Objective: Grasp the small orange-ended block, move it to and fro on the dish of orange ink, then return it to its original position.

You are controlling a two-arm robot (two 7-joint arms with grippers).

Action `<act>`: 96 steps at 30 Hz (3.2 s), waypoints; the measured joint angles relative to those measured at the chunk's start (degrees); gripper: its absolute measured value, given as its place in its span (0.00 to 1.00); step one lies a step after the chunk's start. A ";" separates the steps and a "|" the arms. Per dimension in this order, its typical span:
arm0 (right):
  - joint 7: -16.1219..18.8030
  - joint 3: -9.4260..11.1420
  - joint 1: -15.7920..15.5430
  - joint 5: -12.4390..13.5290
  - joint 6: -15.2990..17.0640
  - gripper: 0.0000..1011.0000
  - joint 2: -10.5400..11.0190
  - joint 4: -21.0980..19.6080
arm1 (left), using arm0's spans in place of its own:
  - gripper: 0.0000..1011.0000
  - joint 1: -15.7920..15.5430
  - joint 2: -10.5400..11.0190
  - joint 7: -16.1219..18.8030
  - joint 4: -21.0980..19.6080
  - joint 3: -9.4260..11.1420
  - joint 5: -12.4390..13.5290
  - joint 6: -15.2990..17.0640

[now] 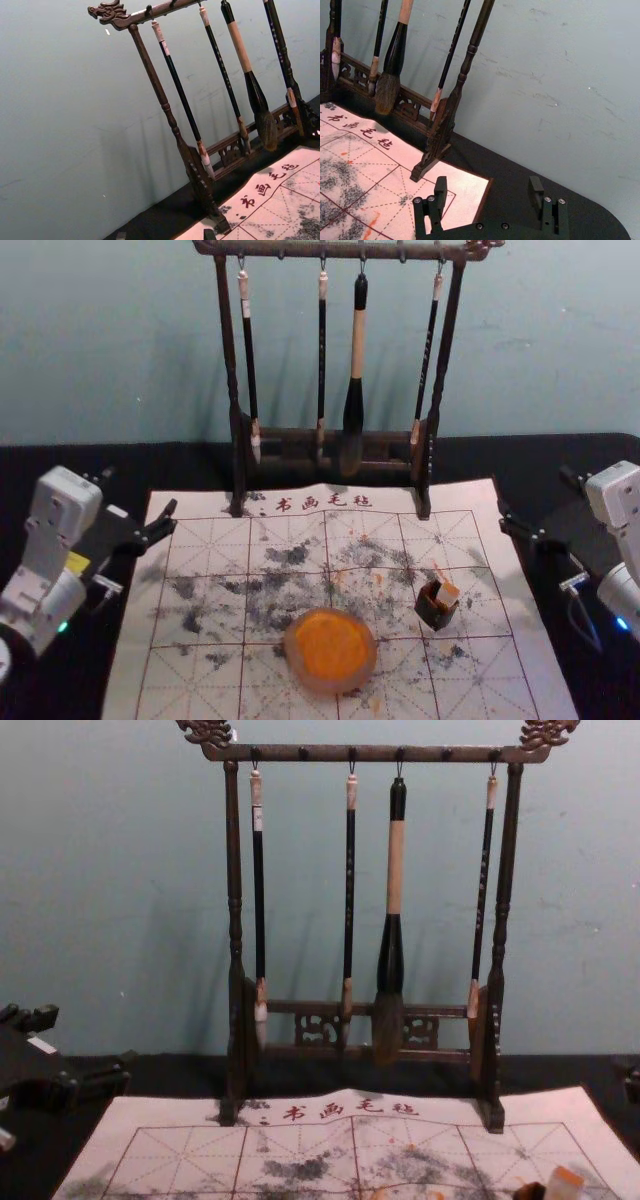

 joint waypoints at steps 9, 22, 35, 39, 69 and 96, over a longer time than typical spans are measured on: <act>0.00 0.00 0.00 0.00 0.00 0.99 0.00 0.00 | 0.99 0.00 0.00 0.00 0.00 0.00 0.00 0.00; 0.00 0.00 0.00 0.00 0.00 0.99 0.00 0.00 | 0.99 0.00 0.00 0.00 0.00 0.01 0.00 0.00; 0.00 0.00 -0.01 0.00 0.01 0.99 0.00 0.00 | 0.99 0.00 0.00 0.00 0.00 0.00 0.00 0.00; 0.77 0.58 -0.33 0.17 0.13 0.99 0.25 -0.60 | 0.99 0.00 0.00 0.00 0.00 0.00 0.00 0.00; 19.56 1.88 -9.94 7.14 0.30 0.99 4.79 -12.87 | 0.99 0.00 0.00 0.00 0.00 0.00 0.00 0.00; 23.78 2.09 -8.15 4.66 4.23 0.99 0.42 -7.05 | 0.99 0.00 0.00 0.00 0.00 0.00 0.00 0.00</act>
